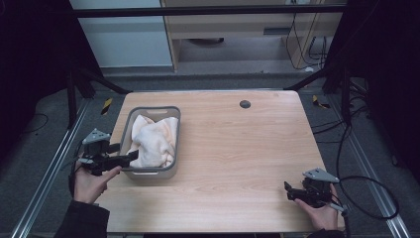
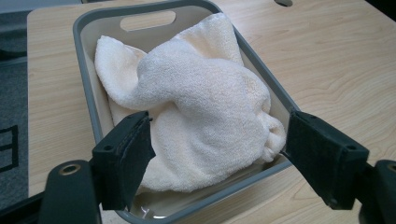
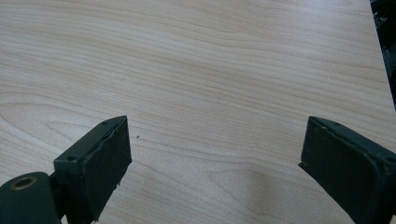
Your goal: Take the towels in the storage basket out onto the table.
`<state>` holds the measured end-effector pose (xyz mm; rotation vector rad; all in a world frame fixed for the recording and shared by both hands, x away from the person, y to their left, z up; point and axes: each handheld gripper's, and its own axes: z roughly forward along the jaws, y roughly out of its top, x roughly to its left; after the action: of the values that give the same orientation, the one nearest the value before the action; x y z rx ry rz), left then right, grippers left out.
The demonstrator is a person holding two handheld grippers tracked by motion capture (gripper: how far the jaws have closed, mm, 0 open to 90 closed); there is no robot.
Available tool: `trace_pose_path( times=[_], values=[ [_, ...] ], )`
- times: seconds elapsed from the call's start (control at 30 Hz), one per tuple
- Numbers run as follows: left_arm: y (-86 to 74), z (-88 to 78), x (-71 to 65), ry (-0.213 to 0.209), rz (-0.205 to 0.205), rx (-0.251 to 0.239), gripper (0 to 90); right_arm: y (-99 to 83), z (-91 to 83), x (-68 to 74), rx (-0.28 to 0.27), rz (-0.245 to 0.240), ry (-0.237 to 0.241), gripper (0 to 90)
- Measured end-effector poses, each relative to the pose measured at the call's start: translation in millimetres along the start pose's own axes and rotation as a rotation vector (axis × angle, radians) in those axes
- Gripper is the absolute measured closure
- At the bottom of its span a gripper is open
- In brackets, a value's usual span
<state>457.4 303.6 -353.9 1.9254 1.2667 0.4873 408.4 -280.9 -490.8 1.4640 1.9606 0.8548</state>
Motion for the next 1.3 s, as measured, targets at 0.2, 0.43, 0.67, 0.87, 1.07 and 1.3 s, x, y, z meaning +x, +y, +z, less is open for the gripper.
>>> trace_pose_path(
  times=[0.2,0.43,0.67,0.87,1.07,1.3],
  values=[
    [11.4,4.3,-0.8,0.005,0.014,0.036,21.6,0.0,0.6,0.2,0.006,0.001,0.003,8.1],
    [22.3,15.0,-2.8,0.002,0.028,0.081,20.1,0.1,1.2,0.0,0.012,-0.004,0.007,7.7],
    [33.0,26.2,-4.1,0.012,0.042,0.119,19.3,0.4,1.4,-0.6,0.011,0.001,0.010,7.5],
    [40.0,39.0,-6.1,0.018,0.055,0.162,17.8,0.4,2.0,-0.4,0.018,0.000,0.012,7.1],
    [45.8,54.8,-7.0,0.024,0.056,0.200,15.4,0.6,2.9,-0.7,0.021,-0.001,0.018,6.9],
    [50.4,66.5,-10.5,0.027,0.069,0.232,12.6,0.8,3.8,-0.6,0.029,0.000,0.025,6.1]
  ],
)
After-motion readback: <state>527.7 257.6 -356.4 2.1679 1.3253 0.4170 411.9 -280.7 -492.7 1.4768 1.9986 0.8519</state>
